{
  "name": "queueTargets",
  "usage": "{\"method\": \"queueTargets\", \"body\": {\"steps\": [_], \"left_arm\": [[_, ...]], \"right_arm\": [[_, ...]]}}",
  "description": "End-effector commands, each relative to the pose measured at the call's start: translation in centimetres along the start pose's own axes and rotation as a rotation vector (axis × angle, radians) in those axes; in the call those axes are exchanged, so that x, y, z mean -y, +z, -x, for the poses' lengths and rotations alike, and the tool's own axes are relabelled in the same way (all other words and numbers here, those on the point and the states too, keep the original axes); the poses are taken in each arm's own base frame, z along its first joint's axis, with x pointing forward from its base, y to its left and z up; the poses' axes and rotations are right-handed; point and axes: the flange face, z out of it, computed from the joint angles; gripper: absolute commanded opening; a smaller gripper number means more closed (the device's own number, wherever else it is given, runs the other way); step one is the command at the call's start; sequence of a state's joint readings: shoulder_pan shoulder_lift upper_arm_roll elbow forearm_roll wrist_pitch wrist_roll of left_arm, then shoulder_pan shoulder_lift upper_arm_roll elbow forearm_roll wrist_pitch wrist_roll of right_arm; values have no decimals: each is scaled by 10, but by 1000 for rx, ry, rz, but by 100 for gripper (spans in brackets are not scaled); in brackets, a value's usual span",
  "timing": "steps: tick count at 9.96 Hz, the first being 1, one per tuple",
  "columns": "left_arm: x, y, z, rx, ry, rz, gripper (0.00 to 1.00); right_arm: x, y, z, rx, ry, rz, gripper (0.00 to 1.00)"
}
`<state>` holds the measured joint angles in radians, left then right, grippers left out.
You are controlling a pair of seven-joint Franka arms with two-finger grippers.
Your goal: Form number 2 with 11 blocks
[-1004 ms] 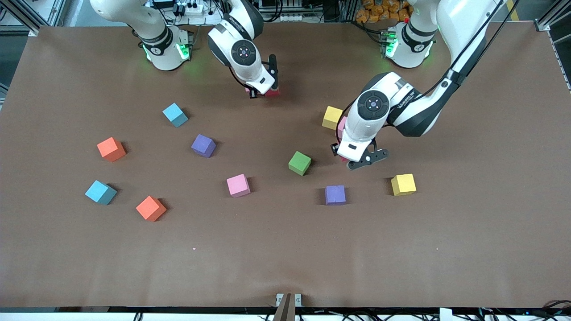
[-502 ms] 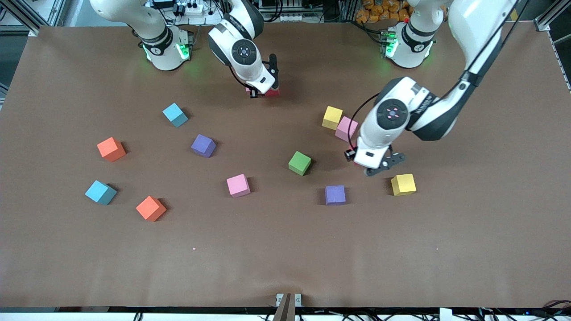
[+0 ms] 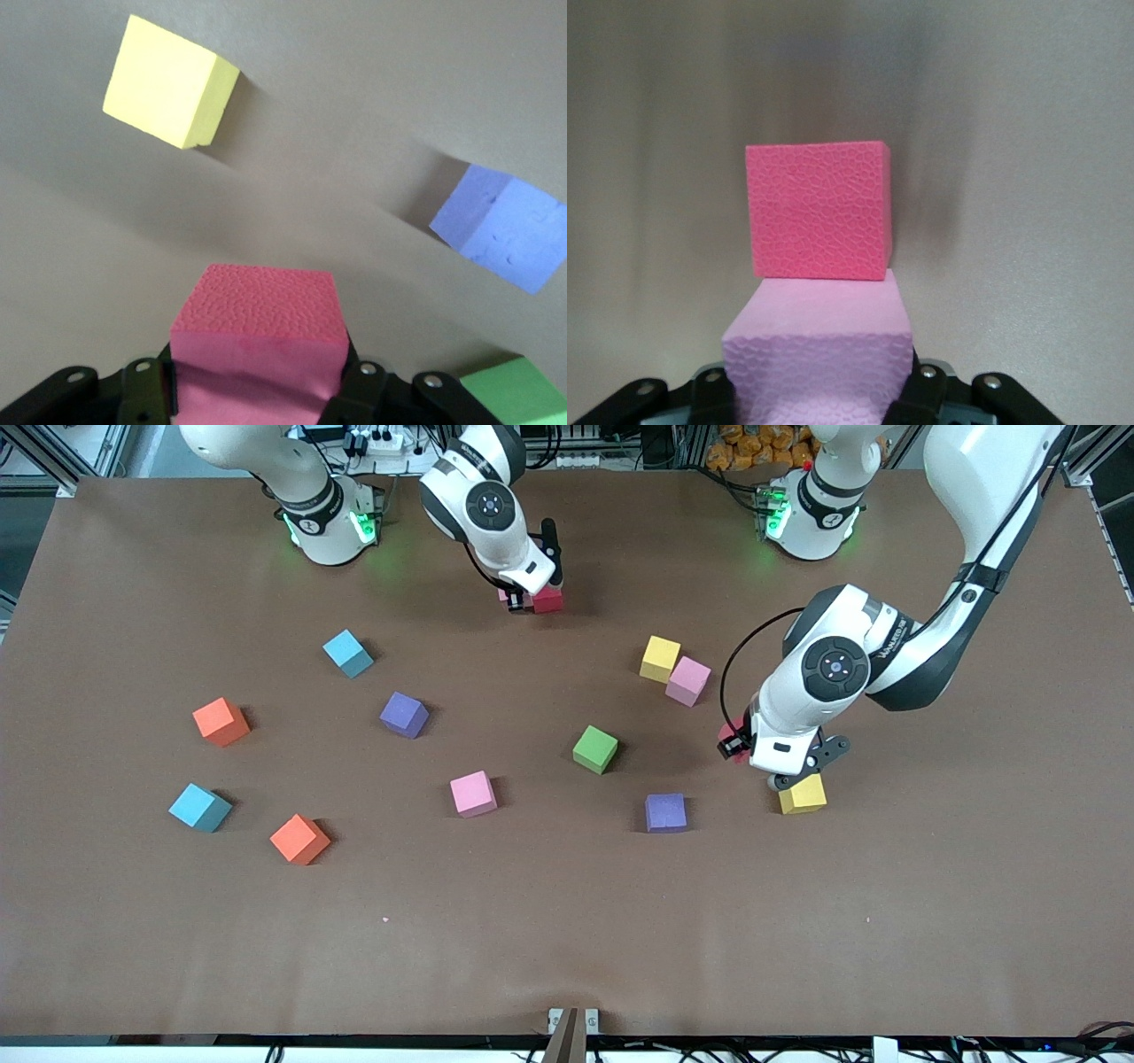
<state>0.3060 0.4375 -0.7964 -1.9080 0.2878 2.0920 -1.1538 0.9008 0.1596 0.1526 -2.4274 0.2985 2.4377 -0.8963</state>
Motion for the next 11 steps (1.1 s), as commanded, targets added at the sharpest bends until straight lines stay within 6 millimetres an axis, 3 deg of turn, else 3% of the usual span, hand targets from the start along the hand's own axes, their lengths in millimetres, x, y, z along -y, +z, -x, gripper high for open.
{"method": "queueTargets", "body": {"steps": [1, 4, 11], "left_arm": [[-9, -9, 20, 22, 13, 7, 0], [-19, -8, 34, 44, 23, 21, 0], [-17, -4, 31, 53, 19, 19, 0]], "right_arm": [[4, -5, 13, -17, 4, 5, 57], [-2, -5, 19, -20, -11, 5, 59], [-6, 3, 22, -37, 4, 34, 59]]}}
